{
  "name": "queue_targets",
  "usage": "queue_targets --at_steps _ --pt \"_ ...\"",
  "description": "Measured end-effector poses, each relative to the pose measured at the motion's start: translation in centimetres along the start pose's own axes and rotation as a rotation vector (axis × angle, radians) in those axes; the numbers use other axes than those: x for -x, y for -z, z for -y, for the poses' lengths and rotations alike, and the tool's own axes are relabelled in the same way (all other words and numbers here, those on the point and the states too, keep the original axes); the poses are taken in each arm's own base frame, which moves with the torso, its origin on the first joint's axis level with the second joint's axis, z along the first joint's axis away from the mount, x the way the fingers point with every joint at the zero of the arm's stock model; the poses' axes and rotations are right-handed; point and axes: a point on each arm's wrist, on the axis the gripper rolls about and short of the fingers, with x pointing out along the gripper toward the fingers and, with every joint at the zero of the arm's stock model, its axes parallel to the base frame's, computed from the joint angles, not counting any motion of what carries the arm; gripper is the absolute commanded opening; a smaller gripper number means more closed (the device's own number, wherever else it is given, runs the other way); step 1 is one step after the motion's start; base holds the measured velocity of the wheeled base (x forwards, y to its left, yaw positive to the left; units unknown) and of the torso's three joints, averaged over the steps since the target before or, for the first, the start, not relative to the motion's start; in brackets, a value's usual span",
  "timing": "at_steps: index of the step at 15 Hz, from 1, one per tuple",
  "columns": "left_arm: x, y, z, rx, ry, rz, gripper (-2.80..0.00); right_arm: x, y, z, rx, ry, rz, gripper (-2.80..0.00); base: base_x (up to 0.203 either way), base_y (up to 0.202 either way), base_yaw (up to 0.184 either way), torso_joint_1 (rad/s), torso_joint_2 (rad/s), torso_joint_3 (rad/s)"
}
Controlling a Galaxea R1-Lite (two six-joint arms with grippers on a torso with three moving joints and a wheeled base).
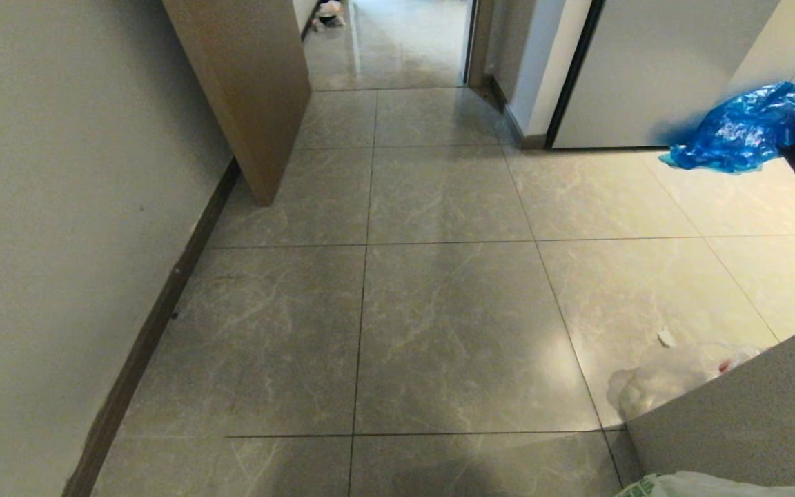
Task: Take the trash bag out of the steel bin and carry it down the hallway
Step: Put the trash bag at the door
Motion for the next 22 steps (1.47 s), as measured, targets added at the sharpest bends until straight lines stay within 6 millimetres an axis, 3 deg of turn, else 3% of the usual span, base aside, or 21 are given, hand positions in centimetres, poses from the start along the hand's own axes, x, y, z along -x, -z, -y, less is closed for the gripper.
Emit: queue_targets --at_steps 22 --pt "0.0 -0.01 0.0 0.0 0.0 0.001 -2.8 0.0 0.0 0.0 0.0 0.0 0.0 -2.8 0.182 0.0 -0.003 0.002 0.0 0.002"
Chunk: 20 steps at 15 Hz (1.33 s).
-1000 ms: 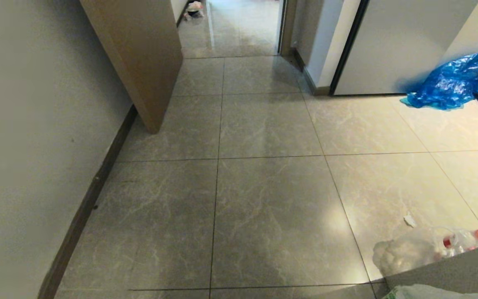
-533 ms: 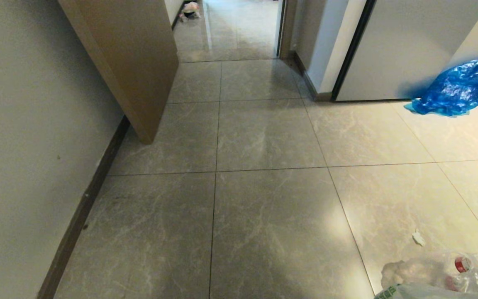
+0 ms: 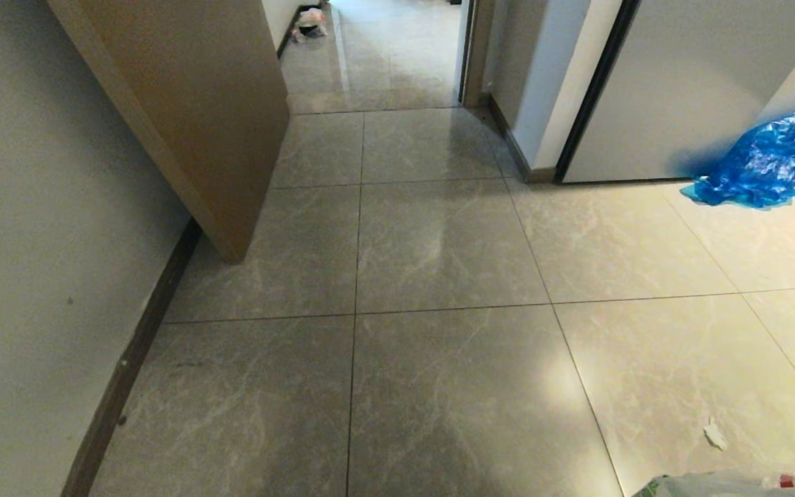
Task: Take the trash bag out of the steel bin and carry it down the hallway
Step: Put the trash bag at the door
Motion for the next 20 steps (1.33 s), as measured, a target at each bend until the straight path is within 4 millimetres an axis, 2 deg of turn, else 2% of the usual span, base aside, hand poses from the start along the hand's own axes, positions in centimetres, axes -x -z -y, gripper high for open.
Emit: queue_targets --at_steps 20 --pt "0.0 0.0 0.0 0.001 0.0 0.0 -2.8 0.0 0.0 0.0 0.0 0.0 0.0 -2.8 0.186 0.0 -0.003 0.003 0.0 0.002"
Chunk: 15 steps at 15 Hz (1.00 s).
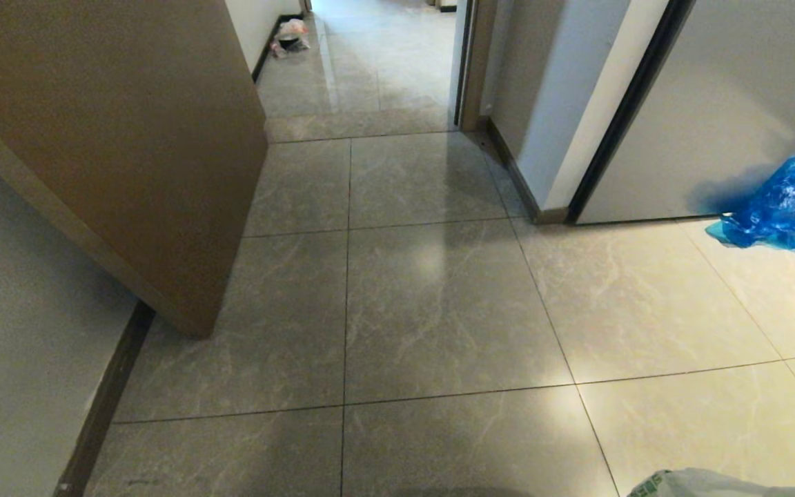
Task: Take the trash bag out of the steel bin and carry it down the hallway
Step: Put the trash bag at the door
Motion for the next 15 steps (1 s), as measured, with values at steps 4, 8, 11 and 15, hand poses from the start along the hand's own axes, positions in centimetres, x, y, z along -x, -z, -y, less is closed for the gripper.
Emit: queue_targets --at_steps 4,8,11,15 --pt "0.0 0.0 0.0 0.0 0.0 0.0 -2.8 0.0 0.0 0.0 0.0 0.0 0.0 -2.8 0.184 0.0 -0.003 0.001 0.0 0.0" --pt "0.0 0.0 0.0 0.0 0.0 0.0 -2.8 0.0 0.0 0.0 0.0 0.0 0.0 -2.8 0.185 0.0 -0.002 0.001 0.0 0.004" --pt "0.0 0.0 0.0 0.0 0.0 0.0 -2.8 0.0 0.0 0.0 0.0 0.0 0.0 -2.8 0.183 0.0 -0.002 0.0 0.0 0.002" --pt "0.0 0.0 0.0 0.0 0.0 0.0 -2.8 0.0 0.0 0.0 0.0 0.0 0.0 -2.8 0.185 0.0 -0.001 0.003 0.0 0.003"
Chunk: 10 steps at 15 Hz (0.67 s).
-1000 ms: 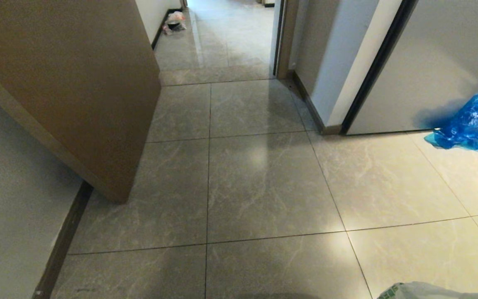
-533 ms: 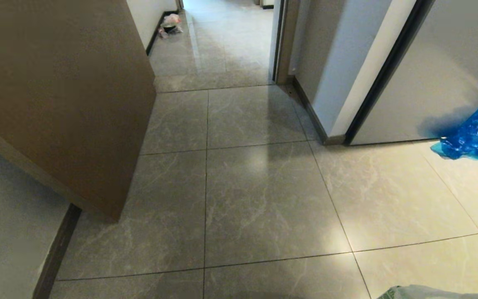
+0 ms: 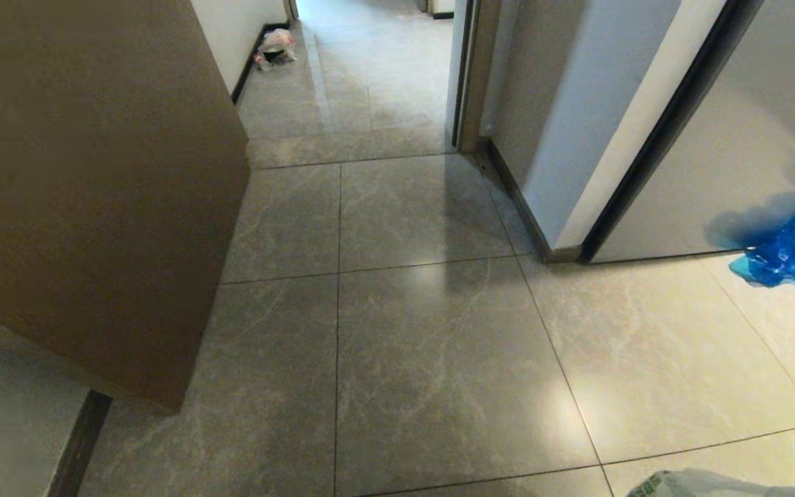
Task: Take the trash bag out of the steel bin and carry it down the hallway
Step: Put the trash bag at the door
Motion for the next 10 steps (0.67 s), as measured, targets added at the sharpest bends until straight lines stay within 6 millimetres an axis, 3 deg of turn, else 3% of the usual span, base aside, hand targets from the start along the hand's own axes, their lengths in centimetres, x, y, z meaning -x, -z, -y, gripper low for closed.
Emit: queue_targets --at_steps 10 --pt "0.0 0.0 0.0 -0.003 0.0 0.0 -2.8 0.02 -0.06 0.0 0.004 0.0 0.003 -2.8 0.185 0.0 -0.002 0.003 0.0 0.003"
